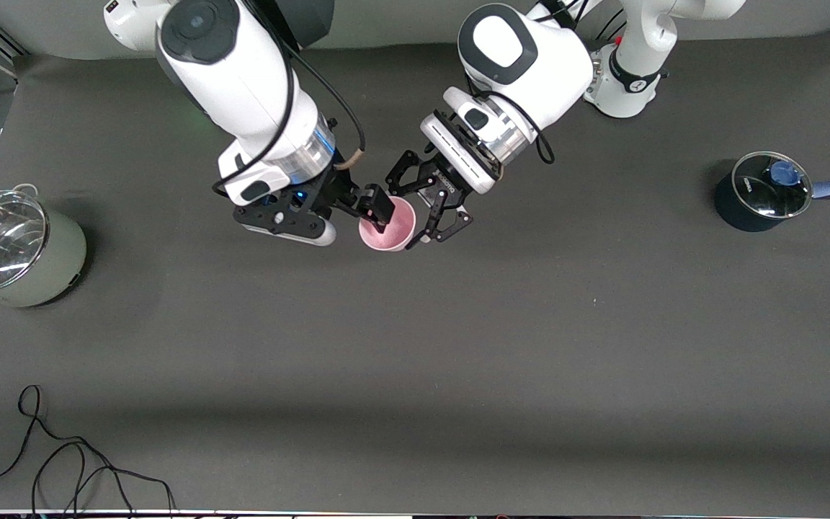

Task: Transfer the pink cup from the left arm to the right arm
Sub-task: 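Close the right gripper on the pink cup's rim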

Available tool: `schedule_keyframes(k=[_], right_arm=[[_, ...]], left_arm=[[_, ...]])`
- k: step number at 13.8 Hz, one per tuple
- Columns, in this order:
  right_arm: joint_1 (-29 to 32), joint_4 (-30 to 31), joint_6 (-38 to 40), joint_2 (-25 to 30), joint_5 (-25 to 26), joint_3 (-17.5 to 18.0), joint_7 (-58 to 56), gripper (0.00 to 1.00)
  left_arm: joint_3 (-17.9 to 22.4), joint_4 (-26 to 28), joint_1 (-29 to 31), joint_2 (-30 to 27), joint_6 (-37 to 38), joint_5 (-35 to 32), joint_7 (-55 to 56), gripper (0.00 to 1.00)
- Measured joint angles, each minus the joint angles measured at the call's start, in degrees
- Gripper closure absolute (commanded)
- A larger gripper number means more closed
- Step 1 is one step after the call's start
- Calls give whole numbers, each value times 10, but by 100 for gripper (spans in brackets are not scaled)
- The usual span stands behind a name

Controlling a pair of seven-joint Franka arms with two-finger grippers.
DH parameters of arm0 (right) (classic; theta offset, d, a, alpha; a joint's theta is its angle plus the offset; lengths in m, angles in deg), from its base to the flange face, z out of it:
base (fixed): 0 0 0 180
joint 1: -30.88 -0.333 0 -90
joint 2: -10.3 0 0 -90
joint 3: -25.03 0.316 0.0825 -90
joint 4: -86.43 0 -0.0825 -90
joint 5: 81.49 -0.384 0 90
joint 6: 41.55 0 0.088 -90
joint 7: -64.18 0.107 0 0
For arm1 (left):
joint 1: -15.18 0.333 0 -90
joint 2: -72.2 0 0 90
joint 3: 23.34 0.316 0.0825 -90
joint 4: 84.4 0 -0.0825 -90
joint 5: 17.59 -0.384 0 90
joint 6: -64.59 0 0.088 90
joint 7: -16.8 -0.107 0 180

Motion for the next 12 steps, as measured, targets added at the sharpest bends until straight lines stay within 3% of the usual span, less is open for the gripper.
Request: schedule_keyframes(k=[1,2,10,11,12], right_arm=[[0,0,0,-2,5,0,0,96],[0,0,0,-4,13,0,0,100],[-6,-8,-4,-6,18,5,-1,100],[-6,-8,-4,-6,18,5,-1,100],[-6,-8,-4,-6,18,5,-1,100]], left_arm=[[0,0,0,0,0,0,0,68],[0,0,0,0,0,0,0,68],[-2,0,-8,3,2,0,-2,67],[-2,0,-8,3,2,0,-2,54],[-2,0,-8,3,2,0,-2,17]])
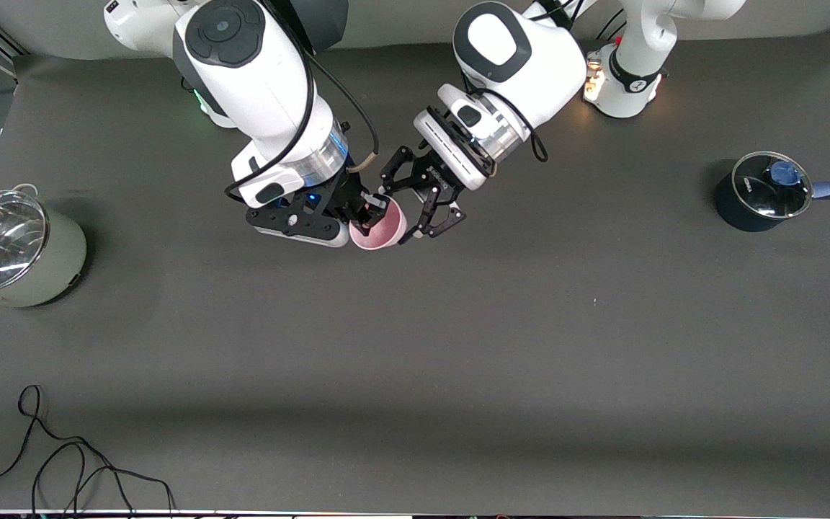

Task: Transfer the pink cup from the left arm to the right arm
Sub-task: 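Close the right gripper on the pink cup's rim, then open the left gripper and withdraw it while the right gripper pulls the cup away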

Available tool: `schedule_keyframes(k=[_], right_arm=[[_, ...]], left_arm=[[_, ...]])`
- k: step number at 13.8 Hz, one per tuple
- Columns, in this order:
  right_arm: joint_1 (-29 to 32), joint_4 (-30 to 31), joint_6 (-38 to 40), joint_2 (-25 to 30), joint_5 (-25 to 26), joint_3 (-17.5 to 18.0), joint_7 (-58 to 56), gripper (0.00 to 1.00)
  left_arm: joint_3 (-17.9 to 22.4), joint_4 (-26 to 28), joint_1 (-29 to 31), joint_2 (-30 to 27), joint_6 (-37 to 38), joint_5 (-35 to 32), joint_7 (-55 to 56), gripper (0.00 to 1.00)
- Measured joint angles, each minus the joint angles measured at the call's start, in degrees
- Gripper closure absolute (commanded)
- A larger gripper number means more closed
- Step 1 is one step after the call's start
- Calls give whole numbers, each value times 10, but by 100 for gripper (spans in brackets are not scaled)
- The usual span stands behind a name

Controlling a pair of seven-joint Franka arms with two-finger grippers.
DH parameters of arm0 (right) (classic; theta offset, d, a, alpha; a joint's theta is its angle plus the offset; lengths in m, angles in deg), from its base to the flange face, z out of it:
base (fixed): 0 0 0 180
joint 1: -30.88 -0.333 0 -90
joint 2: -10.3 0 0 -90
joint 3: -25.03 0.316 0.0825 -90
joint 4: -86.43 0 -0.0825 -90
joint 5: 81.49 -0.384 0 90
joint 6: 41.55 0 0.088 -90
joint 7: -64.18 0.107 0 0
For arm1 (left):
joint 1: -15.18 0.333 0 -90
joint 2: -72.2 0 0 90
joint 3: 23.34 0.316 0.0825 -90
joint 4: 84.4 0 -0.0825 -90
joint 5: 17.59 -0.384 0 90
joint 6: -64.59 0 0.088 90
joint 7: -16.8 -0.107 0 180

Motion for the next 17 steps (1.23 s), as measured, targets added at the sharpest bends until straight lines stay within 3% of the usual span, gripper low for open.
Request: schedule_keyframes(k=[1,7,9,14,17], right_arm=[[0,0,0,0,0,0,0,100],[9,-10,8,10,4,-19,-3,100],[24,-13,42,27,5,-21,-34,100],[129,-9,166,70,7,-39,-257,100],[155,27,181,76,7,-112,-433,100]], left_arm=[[0,0,0,0,0,0,0,1],[6,-5,1,0,-9,0,3,0],[6,-6,1,0,-10,0,4,0],[16,-7,14,-1,-66,0,67,0],[22,-7,72,-1,-77,-2,90,0]])
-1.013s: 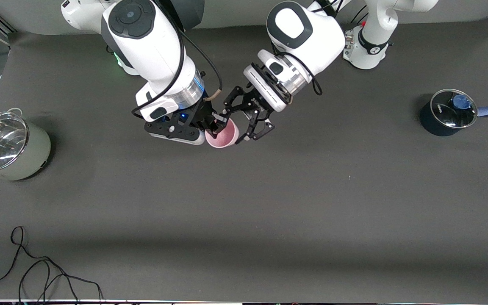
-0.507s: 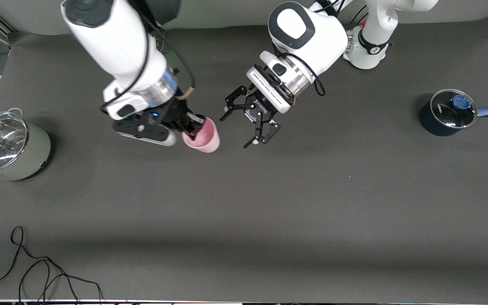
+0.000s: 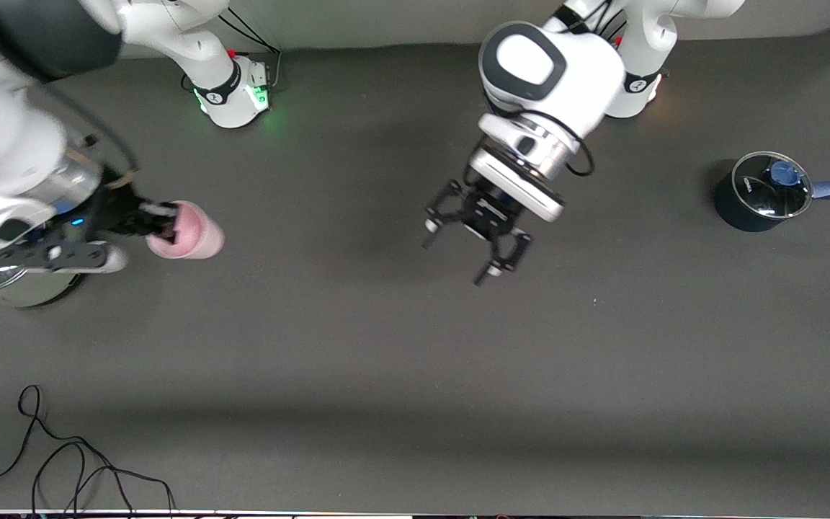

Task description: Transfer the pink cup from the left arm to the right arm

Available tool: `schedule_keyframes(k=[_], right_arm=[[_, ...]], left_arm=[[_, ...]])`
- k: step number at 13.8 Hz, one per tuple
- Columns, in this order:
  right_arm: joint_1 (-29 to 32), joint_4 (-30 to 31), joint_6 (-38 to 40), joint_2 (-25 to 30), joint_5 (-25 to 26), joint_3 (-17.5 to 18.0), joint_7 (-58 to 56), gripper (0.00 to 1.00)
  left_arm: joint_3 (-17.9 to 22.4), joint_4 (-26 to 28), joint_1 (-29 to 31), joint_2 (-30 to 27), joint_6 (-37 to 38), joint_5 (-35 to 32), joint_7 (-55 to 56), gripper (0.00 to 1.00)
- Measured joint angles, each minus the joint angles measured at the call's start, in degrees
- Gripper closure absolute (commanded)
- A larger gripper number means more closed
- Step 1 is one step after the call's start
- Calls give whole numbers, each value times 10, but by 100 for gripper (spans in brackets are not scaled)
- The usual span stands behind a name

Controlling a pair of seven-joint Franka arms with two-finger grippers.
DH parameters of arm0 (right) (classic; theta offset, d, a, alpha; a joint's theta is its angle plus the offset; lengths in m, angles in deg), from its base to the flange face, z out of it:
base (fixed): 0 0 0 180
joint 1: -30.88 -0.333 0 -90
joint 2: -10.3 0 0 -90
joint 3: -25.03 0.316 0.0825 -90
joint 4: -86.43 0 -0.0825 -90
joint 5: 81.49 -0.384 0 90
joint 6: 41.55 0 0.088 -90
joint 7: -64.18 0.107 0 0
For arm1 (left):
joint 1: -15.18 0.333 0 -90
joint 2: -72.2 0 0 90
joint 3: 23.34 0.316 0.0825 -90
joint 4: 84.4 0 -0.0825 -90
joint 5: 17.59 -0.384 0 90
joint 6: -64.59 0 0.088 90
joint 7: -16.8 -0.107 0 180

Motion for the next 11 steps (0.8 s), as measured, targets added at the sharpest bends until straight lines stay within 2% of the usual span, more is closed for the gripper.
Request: schedule_keyframes(k=[3,5,9,11], right_arm=[[1,74,-52,0,0,-58,-95,100],[0,146,-131,3,0,-73,-113,100],[0,338,-359,16,0,-81,-134,100],[-2,435,-489,15,0,-81,-136,100]], left_arm=[[4,1,77,5,4,-16,0,0],[5,2,124,13,5,-40,-1,0],[6,2,209,30,20,-63,-6,0],[6,3,250,31,54,-65,-6,0]])
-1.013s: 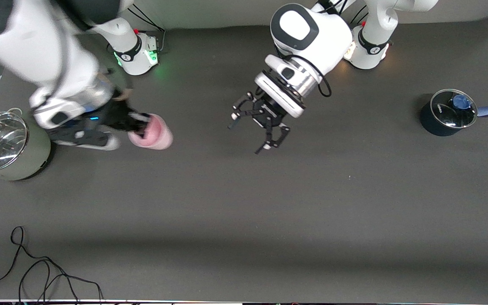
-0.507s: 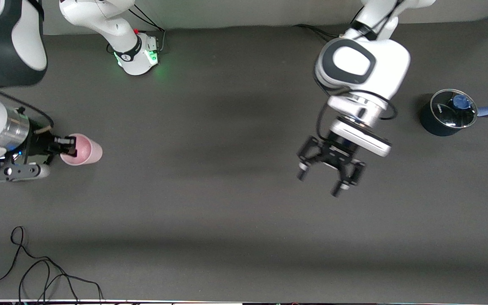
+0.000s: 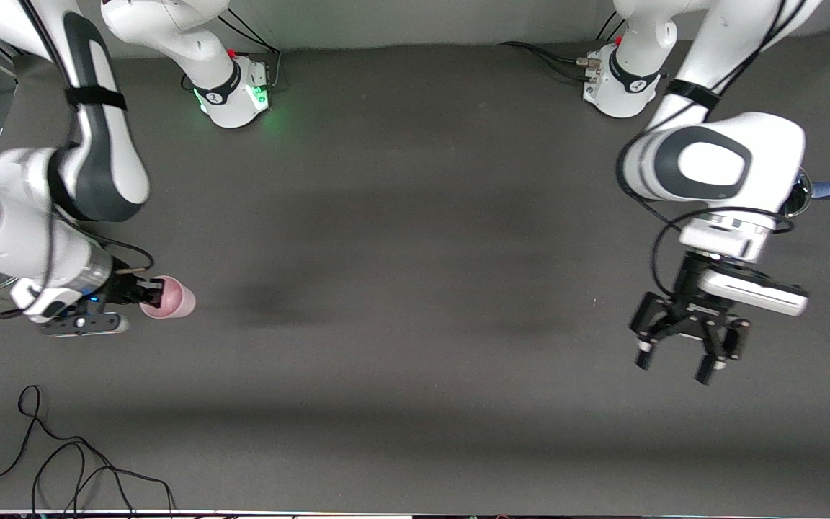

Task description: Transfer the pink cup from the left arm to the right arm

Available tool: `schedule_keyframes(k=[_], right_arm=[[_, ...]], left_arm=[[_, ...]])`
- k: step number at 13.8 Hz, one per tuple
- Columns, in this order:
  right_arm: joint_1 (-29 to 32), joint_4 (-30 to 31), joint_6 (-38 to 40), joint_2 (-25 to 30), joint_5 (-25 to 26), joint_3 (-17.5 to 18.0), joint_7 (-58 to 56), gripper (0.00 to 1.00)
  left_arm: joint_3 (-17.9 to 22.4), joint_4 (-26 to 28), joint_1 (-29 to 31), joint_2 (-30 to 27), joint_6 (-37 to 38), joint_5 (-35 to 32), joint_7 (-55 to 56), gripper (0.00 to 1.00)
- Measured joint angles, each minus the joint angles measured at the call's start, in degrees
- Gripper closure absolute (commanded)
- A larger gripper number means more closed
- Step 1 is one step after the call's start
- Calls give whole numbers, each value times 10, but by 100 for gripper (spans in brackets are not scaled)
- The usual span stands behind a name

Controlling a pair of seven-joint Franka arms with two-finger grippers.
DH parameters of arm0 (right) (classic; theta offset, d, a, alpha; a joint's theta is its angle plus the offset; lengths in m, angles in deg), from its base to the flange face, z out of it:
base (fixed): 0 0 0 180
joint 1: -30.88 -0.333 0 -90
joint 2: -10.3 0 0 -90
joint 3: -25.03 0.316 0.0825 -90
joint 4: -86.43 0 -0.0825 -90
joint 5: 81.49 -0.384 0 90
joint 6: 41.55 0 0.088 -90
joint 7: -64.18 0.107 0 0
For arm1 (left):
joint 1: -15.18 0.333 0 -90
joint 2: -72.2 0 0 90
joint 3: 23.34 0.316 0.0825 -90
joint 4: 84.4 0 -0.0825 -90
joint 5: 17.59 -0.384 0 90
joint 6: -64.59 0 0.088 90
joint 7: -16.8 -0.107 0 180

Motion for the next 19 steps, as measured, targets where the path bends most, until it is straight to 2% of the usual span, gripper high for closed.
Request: schedule_keyframes(k=[2,5,9,11,12,13,14,16,19], right_arm=[[-2,68,-85,-7,0,0,-4,100],[-2,120,-171,-20,0,0,-12,100],[6,134,-193,-39,-4,-3,-17,100],[6,134,-193,-46,-24,-4,-32,100],[6,134,-194,-49,-37,-4,-47,96],[6,134,-194,-52,-48,-4,-61,52],[6,134,-194,-54,-53,-4,-72,48],[6,134,-194,-54,-54,-4,-76,26],[6,132,-194,-54,-54,-4,-78,25]], left_arm=[[0,0,43,0,45,-2,-1,0],[0,4,85,0,91,-3,-3,0],[-1,7,126,0,160,-18,-3,0],[0,7,149,0,195,-32,-3,0],[-1,7,159,0,216,-40,-2,0],[-1,7,170,0,241,-52,1,0],[0,7,182,1,269,-75,15,0],[0,6,203,1,320,-157,84,0],[1,-3,226,0,397,-315,240,0]])
